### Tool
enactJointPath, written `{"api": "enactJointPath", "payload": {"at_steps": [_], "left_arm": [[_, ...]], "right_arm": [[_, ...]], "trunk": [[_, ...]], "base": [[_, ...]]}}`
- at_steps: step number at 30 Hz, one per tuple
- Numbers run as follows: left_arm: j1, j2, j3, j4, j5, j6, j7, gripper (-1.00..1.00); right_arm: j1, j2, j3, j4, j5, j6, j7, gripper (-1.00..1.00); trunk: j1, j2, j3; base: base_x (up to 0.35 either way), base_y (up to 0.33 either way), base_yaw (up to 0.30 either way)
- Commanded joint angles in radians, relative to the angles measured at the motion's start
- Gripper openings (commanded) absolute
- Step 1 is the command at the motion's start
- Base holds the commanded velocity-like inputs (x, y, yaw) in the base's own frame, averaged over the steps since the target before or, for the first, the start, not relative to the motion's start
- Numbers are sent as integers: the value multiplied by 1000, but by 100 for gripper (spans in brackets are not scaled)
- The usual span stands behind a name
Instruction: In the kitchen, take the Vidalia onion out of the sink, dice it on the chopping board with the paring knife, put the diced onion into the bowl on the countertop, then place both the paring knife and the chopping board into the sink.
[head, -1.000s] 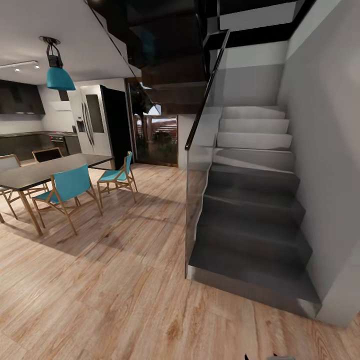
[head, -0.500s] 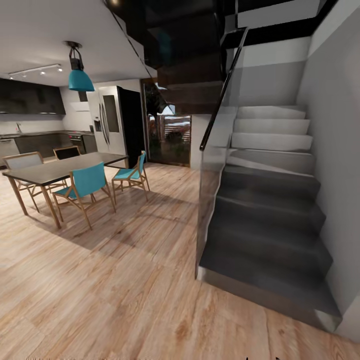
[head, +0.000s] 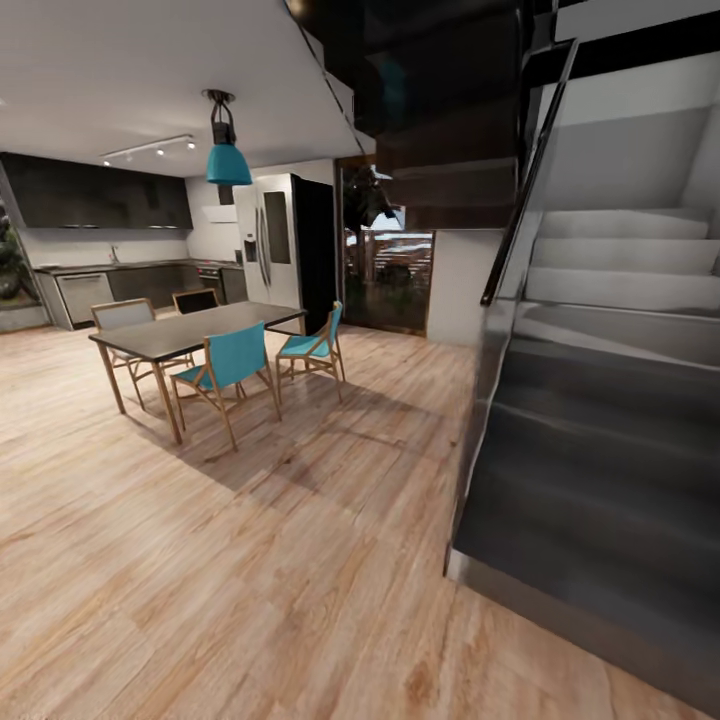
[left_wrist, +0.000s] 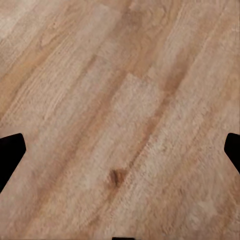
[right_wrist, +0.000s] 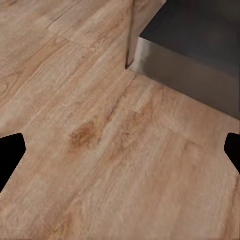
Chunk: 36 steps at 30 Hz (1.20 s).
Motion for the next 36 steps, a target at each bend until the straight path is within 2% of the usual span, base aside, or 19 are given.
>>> {"api": "enactJointPath", "payload": {"at_steps": [1,25,36], "left_arm": [[0,0,0,-1,1,-2,0,100],[0,0,-1,1,2,-2,0,100],[0,3,0,27,1,-3,0,100]], "right_arm": [[0,0,0,0,0,-3,-1,100],[0,2,1,3,0,-3,-1,100],[0,3,1,7,0,-3,-1,100]], "trunk": [[0,-1,-1],[0,-1,-10],[0,-1,-17]], "base": [[170,257,265],[199,235,265],[226,208,265]]}}
